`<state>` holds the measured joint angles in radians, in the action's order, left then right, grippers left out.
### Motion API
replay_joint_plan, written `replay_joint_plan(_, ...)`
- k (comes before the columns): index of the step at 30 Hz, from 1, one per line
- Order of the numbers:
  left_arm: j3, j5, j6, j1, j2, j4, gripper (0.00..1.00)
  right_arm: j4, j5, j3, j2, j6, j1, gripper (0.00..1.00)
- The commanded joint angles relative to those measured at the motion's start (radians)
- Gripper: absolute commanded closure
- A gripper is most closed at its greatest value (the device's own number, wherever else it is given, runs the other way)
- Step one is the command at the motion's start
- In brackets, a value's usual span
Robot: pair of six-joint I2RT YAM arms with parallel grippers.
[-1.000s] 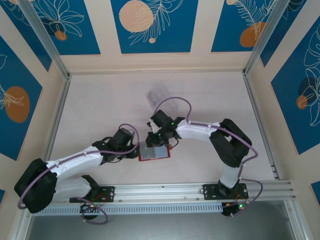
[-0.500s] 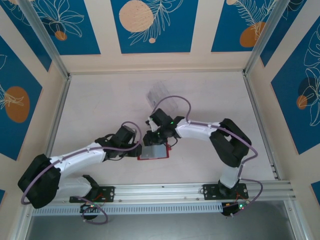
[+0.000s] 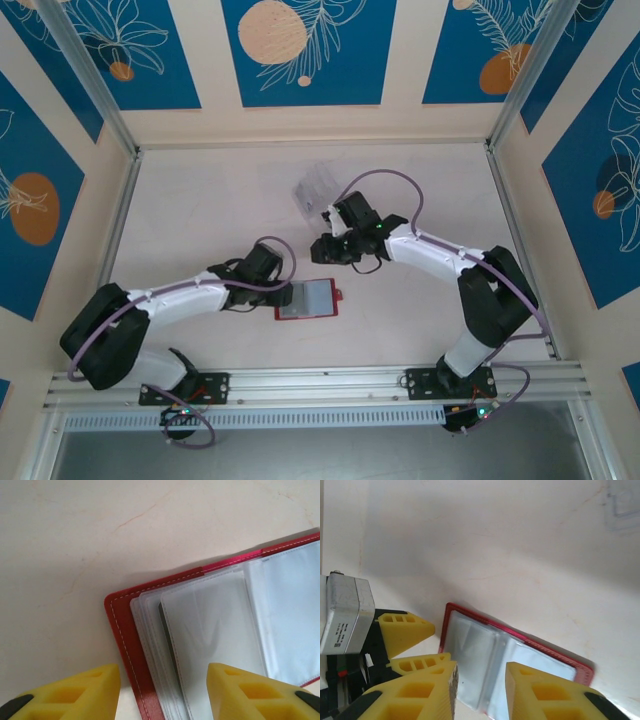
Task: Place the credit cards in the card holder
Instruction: Press the card holder at the center of the table, then pick up the credit card from the storage box.
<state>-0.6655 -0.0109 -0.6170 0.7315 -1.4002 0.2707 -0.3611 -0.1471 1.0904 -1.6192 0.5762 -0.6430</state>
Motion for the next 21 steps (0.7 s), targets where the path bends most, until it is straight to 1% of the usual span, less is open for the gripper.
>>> replay_joint_plan(1, -0.016, 0.019, 0.023, 0.009, -0.027, 0.003, 0.52, -0.033, 0.016, 0.002, 0.040, -0.042, 0.028, 0.64)
replay_joint_plan(4, -0.003, 0.039, 0.017, 0.018, -0.037, 0.000, 0.55, -0.055, 0.054, 0.045, 0.041, -0.074, 0.046, 0.59)
replay_joint_plan(10, 0.022, 0.072, 0.002, 0.029, -0.043, -0.004, 0.60, -0.120, 0.146, 0.195, -0.011, -0.145, 0.083, 0.54)
replay_joint_plan(16, 0.043, 0.070, -0.011, 0.032, -0.040, -0.018, 0.62, -0.183, 0.235, 0.397, -0.151, -0.227, 0.092, 0.53)
replay_joint_plan(19, 0.051, 0.065, -0.015, 0.033, -0.039, -0.026, 0.62, -0.207, 0.285, 0.500, -0.246, -0.274, 0.091, 0.55)
replay_joint_plan(21, 0.057, 0.063, -0.018, 0.033, -0.040, -0.032, 0.62, -0.224, 0.310, 0.571, -0.315, -0.302, 0.091, 0.58)
